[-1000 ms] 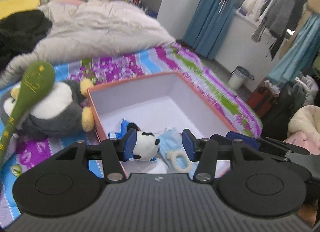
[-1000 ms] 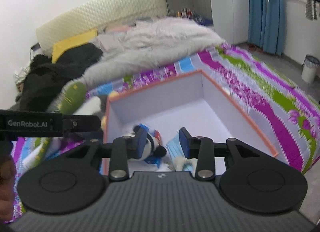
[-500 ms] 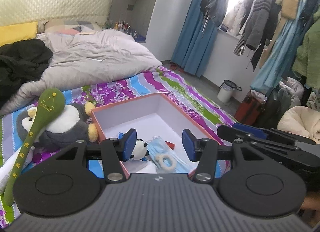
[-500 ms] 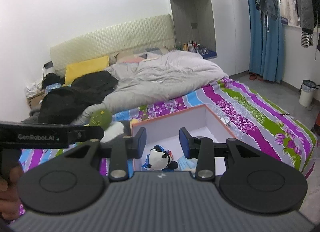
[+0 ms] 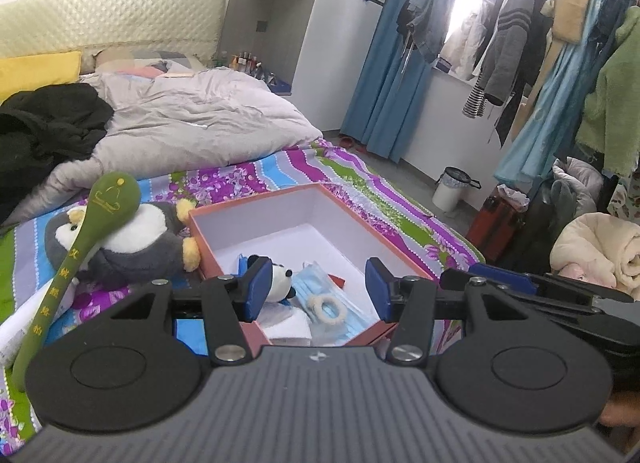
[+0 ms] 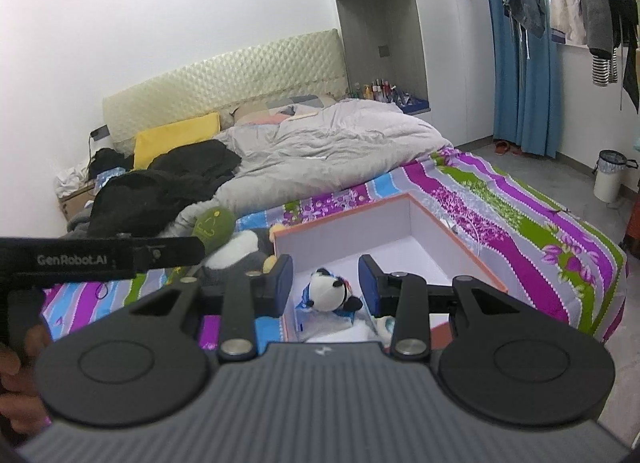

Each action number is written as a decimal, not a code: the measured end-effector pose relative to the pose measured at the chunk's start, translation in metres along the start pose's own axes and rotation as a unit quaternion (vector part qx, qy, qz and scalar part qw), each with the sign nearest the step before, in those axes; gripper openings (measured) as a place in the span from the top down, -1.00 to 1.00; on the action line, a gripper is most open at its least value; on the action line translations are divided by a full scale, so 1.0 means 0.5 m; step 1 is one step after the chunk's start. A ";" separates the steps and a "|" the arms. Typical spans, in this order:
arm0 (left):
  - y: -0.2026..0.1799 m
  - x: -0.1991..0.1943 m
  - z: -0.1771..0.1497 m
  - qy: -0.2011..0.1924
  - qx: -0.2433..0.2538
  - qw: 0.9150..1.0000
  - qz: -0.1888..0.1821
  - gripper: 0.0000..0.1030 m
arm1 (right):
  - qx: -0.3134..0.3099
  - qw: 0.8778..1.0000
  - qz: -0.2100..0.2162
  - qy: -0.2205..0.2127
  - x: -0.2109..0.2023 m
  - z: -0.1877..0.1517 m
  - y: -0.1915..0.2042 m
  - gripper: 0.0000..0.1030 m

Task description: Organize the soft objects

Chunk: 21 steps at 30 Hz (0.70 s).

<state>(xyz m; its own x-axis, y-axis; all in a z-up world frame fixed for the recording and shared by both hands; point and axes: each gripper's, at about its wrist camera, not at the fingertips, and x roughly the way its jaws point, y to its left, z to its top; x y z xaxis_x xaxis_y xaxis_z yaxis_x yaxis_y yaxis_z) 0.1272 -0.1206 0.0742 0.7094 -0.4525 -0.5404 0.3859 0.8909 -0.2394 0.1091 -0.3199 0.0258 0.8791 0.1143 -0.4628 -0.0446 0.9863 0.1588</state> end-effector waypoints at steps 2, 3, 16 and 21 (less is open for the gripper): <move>0.004 -0.002 -0.009 0.002 -0.003 1.000 0.001 -0.12 | -0.001 1.000 -0.002 0.003 -0.006 -0.011 0.002 0.24; 0.004 -0.005 -0.014 0.002 -0.004 1.000 0.001 -0.12 | -0.003 1.000 -0.004 0.004 -0.009 -0.015 0.004 0.24; 0.013 -0.005 -0.075 0.023 -0.014 1.000 0.007 -0.12 | -0.004 1.000 -0.012 0.016 -0.028 -0.067 0.017 0.24; 0.018 0.003 -0.091 0.032 -0.018 0.999 0.009 -0.14 | -0.002 1.000 -0.018 0.024 -0.019 -0.080 0.011 0.24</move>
<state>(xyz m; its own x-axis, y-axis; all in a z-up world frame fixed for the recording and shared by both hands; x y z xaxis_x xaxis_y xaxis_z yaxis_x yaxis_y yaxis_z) 0.1050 -0.1112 0.0348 0.6768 -0.4345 -0.5943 0.3512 0.9000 -0.2582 0.0814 -0.3108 -0.0039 0.8568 0.0838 -0.5088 -0.0155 0.9904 0.1371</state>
